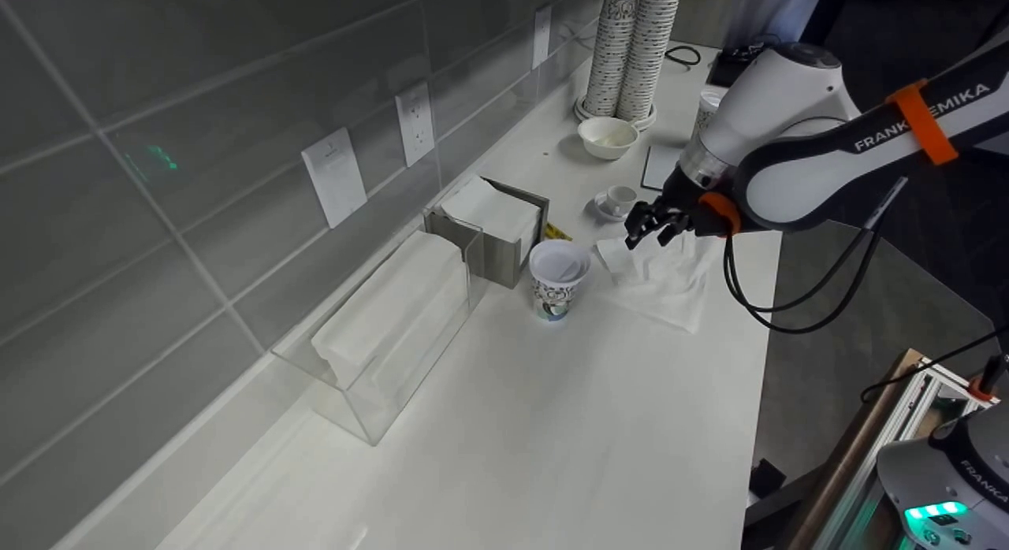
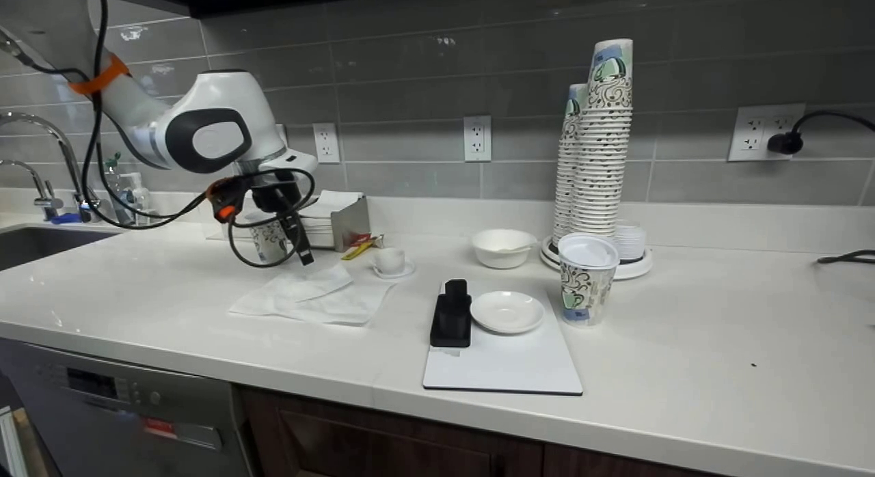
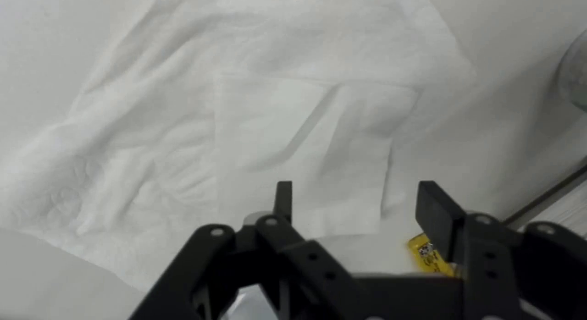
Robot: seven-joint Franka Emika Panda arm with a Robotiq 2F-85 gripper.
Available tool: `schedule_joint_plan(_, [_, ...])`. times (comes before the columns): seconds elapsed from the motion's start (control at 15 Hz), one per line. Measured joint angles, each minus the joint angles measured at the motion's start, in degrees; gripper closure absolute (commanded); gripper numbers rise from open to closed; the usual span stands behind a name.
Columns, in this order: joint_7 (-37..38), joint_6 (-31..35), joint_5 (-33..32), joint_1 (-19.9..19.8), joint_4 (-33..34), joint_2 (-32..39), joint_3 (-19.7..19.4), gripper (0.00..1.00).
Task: Transfer one serviette to the counter
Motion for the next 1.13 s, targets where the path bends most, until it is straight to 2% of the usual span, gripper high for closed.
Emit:
schedule_joint_plan(0.27, [-4.9, -3.2, -0.3, 0.2, 1.3, -2.2, 1.6, 0.00])
schedule_joint_plan(0.47, [-15.8, -8.6, 4.6, 1.8, 1.7, -5.1, 2.0, 0.00])
schedule_joint_plan(0.6, [-22.2, -16.4, 6.7, 2.7, 1.9, -8.8, 2.0, 0.00])
schedule_joint_plan(0.8, [-28.3, -30.9, 5.9, 2.8, 1.1, -16.4, 2.0, 0.00])
schedule_joint_plan(1.0, [-32.8, -45.6, 0.9, 2.4, 0.2, -25.4, 1.7, 0.00])
schedule_joint_plan(1.13, [-34.4, -49.2, -1.1, 2.0, -0.5, -29.7, 1.5, 0.00])
